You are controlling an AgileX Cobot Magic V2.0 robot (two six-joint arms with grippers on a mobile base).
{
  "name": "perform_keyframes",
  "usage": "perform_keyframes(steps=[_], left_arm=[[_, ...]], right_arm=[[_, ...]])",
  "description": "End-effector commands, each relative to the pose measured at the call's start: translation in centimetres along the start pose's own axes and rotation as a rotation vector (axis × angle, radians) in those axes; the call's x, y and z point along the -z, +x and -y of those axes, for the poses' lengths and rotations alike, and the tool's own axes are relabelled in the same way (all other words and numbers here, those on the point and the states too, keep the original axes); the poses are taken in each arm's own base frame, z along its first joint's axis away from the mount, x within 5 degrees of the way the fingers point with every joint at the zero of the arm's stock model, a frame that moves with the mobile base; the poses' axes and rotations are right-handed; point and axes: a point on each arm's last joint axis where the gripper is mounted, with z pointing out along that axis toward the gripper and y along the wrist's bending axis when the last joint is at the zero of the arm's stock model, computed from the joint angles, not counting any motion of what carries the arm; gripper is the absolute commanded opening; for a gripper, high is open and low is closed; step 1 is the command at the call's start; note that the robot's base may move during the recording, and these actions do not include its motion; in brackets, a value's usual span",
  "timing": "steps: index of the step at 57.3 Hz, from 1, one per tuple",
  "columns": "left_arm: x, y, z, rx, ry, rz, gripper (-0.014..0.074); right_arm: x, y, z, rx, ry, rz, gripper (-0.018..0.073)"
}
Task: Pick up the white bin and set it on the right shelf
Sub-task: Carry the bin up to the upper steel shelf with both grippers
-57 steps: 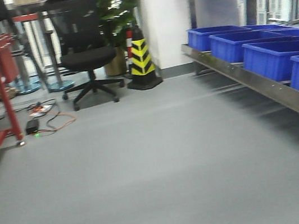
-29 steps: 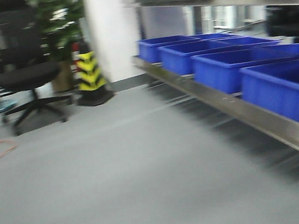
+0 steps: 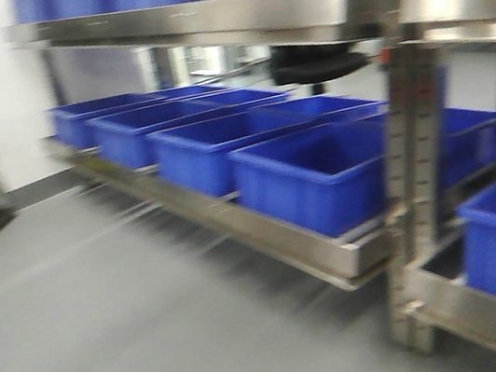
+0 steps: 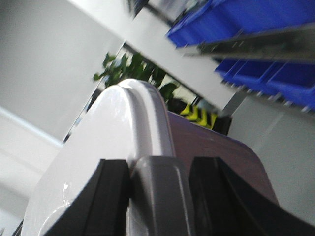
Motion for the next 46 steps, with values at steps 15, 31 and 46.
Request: perform_keyframes(steps=[15, 31, 46], left_arm=[[0.19, 1.89, 5.68, -0.069, 0.285, -0.155, -0.0116], [0.19, 1.89, 5.68, -0.069, 0.285, -0.155, -0.0116], [0.19, 1.89, 5.68, -0.069, 0.285, -0.155, -0.0116]], right_arm=[[0.83, 0.28, -4.55, -0.015, -0.225, -0.044, 0.006], [0.83, 0.28, -4.55, -0.015, -0.225, -0.044, 0.006], [0.83, 0.28, -4.55, -0.015, -0.225, -0.044, 0.006]])
